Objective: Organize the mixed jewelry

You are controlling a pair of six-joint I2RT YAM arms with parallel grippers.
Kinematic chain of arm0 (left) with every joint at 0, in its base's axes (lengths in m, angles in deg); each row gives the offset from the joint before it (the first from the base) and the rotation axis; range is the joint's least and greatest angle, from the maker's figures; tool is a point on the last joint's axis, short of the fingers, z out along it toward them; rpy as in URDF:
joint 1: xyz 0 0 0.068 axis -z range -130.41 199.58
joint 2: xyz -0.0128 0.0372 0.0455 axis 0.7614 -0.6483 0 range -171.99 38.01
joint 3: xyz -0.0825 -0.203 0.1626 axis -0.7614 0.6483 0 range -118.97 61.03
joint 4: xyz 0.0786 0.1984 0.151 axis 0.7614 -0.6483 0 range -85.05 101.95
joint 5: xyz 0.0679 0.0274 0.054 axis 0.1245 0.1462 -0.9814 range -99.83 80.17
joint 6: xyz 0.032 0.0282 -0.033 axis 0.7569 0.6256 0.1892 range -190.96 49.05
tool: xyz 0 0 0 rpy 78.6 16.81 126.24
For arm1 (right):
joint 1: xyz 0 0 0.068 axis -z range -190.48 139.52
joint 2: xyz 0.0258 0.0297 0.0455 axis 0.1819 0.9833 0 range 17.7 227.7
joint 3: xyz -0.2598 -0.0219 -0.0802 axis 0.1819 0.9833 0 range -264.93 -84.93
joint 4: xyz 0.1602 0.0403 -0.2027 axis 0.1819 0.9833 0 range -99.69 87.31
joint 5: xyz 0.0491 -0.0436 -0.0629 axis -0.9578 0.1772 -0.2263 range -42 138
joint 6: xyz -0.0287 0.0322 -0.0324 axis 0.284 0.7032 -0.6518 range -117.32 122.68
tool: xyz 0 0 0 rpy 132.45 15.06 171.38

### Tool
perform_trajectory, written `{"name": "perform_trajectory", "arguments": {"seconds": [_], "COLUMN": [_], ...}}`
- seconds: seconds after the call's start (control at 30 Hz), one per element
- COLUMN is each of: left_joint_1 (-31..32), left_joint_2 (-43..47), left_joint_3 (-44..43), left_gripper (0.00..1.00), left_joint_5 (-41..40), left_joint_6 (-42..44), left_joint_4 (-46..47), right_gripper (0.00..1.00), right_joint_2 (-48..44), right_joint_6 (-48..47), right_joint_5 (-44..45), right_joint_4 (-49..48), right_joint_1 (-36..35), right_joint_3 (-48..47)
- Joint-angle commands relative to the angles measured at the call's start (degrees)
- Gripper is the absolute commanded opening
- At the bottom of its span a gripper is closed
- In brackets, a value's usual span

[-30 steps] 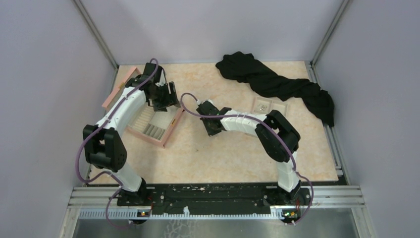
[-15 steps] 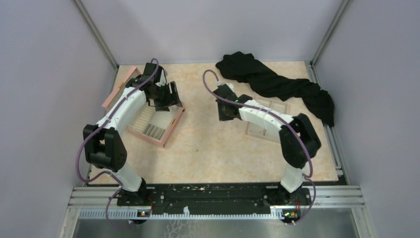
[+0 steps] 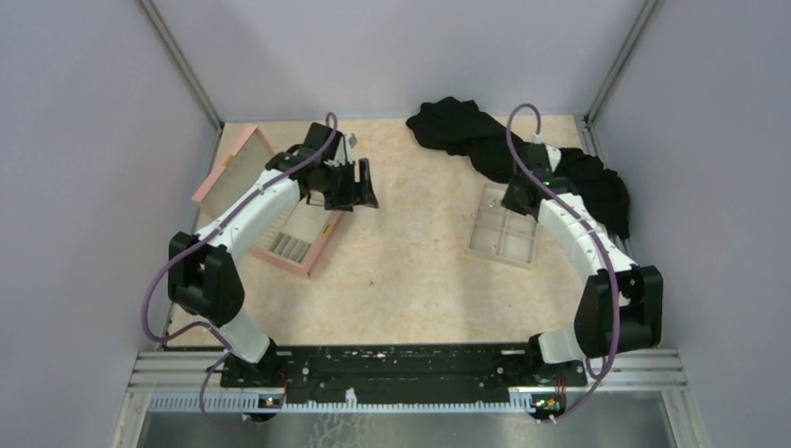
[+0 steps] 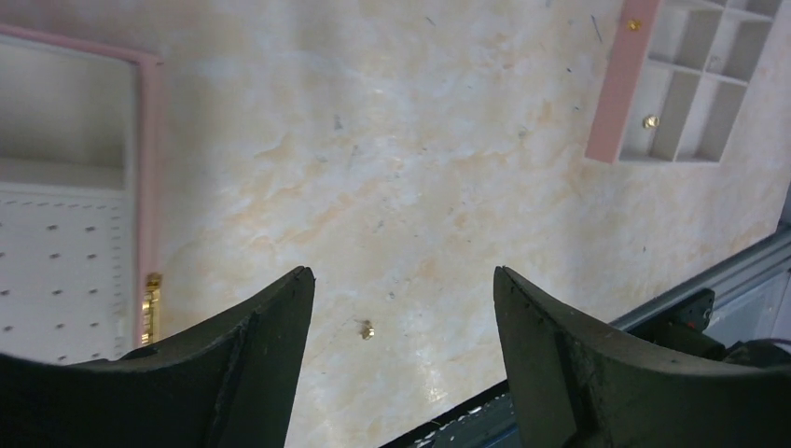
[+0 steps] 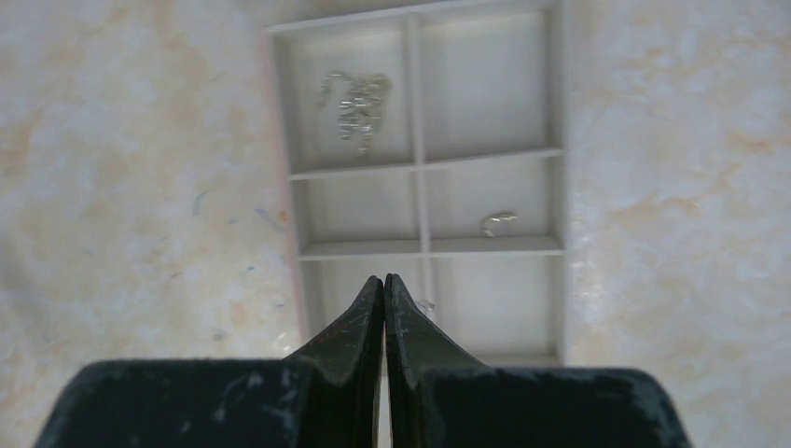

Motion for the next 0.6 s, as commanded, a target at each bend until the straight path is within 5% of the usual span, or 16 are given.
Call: {"name": "perform_trajectory", "arguments": {"seconds": [0.0,0.47,0.57], "left_joint_1": [5.3,8.9,9.1], "left_joint_2": [-1.5,-4.5,-4.3], "left_joint_3": [-1.4,-2.9,-2.9], "left_gripper": [0.77,0.8,0.82], "left_joint_5": [1.6,-0.6,-1.6], "left_joint_6": [1.6,-1.4,-1.1], "left_joint_4": [2.9,1.1,0.4], "right_gripper": [0.0,0.0,0.18], "right_joint_2": [0.1,10.6,12.3], "right_joint_6": [-0.8,-3.0,-3.6], "right_joint_5": [-2.5,-2.8,-3.0], "right_joint_4": [-1.7,-6.2,-5.8], "right_joint_1": [6.4,11.2,11.5], "right_joint_3": [2.8,1.7,0.6]}}
